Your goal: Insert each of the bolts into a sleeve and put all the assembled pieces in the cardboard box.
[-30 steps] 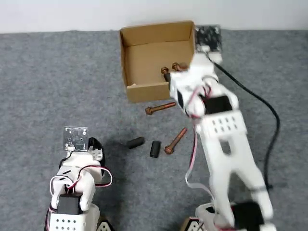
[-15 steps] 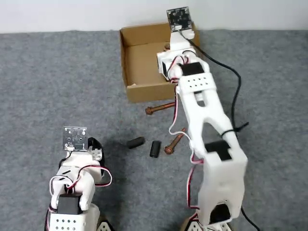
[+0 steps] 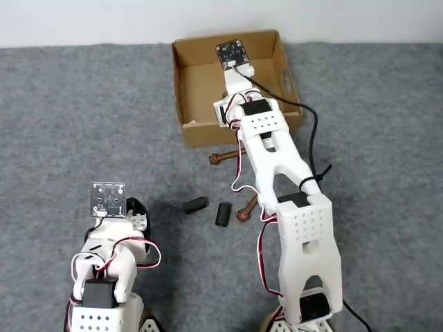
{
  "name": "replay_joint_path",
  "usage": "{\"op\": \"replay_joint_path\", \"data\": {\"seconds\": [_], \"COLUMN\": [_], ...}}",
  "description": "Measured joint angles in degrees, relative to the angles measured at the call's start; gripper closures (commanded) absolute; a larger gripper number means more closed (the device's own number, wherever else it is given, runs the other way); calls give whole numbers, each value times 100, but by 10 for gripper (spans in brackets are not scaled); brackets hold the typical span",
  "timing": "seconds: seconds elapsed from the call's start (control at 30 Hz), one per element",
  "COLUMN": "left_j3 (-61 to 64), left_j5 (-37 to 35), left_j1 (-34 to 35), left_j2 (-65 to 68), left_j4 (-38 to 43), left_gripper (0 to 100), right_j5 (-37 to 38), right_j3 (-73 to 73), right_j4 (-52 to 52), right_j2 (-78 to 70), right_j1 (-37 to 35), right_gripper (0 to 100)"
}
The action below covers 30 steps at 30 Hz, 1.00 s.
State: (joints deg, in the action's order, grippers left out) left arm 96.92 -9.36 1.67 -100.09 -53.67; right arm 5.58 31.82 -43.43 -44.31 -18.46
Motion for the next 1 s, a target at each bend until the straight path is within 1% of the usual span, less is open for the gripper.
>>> {"op": "replay_joint_path", "data": {"seconds": [0.07, 0.37, 0.43, 0.57, 0.77, 1.0], "left_j3": [0, 0, 0, 0, 0, 0], "left_j5": [0, 0, 26, 0, 0, 0], "left_j1": [0, 0, 123, 607, 686, 677], "left_j2": [0, 0, 0, 0, 0, 0], "left_j4": [0, 0, 26, 220, 255, 255], "left_gripper": [995, 995, 995, 995, 995, 995], "right_j5": [9, 26, -18, -492, -1090, -1925], "right_j3": [9, 114, 114, 114, 114, 114], "right_j4": [-105, -879, -1108, -1785, -3323, -4879], "right_j2": [0, 246, 475, 967, 1486, 1538], "right_j1": [0, 18, -18, -132, -396, -818], "right_gripper": [875, 877, 877, 877, 877, 876]}}
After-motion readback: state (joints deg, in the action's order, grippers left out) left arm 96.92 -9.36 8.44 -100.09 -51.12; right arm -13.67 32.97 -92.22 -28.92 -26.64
